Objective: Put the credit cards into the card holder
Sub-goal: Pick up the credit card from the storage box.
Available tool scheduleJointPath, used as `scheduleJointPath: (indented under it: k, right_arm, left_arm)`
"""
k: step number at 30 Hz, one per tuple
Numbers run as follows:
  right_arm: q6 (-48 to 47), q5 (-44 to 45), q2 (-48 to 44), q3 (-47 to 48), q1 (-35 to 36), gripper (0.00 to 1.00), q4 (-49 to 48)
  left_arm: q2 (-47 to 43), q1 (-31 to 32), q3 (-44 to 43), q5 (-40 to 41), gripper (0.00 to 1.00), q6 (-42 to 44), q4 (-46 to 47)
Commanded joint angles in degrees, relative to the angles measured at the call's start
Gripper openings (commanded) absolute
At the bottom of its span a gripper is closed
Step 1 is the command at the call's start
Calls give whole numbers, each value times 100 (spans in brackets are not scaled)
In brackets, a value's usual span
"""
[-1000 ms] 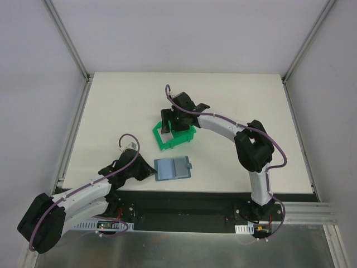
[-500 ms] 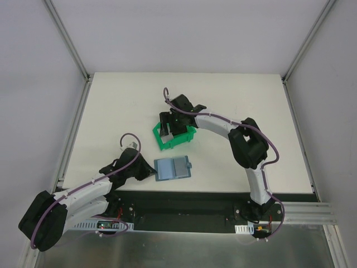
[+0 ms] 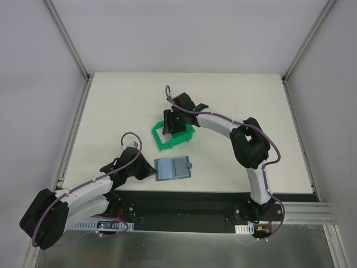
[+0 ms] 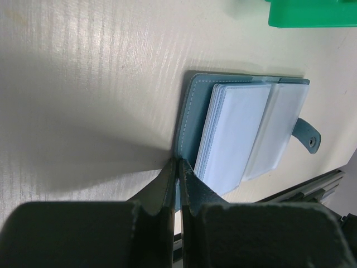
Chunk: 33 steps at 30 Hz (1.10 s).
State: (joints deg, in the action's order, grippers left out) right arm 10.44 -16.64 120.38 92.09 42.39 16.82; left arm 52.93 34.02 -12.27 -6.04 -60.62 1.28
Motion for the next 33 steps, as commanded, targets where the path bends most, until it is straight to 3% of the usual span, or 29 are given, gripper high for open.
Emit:
scheduleJointPath:
  k: [1,5,13,21,27,33]
  right_arm:
    - [2,-111,-506,-25,6,48,-153]
    - [-7,-58,-594,-77,-3,42,-144]
    - [-138,117,-682,-78,-12,15,14]
    - [-507,968,-1015,-77,-3,0,208]
    - [-771,1821,-1692,-402,-3,0,67]
    - [-378,1920,-2746,-1200,41,0,-239]
  left_arm:
    - [77,-45,-118,-90,0,147,-101]
    - [69,-45,-117,-90,0,138,-101]
    - [86,-45,-109,-108,0,147,-101]
    - [104,-45,-109,-134,0,165,-101]
    - [69,-45,-91,-169,0,156,-101]
    - [16,-45,-56,-186,0,129,-93]
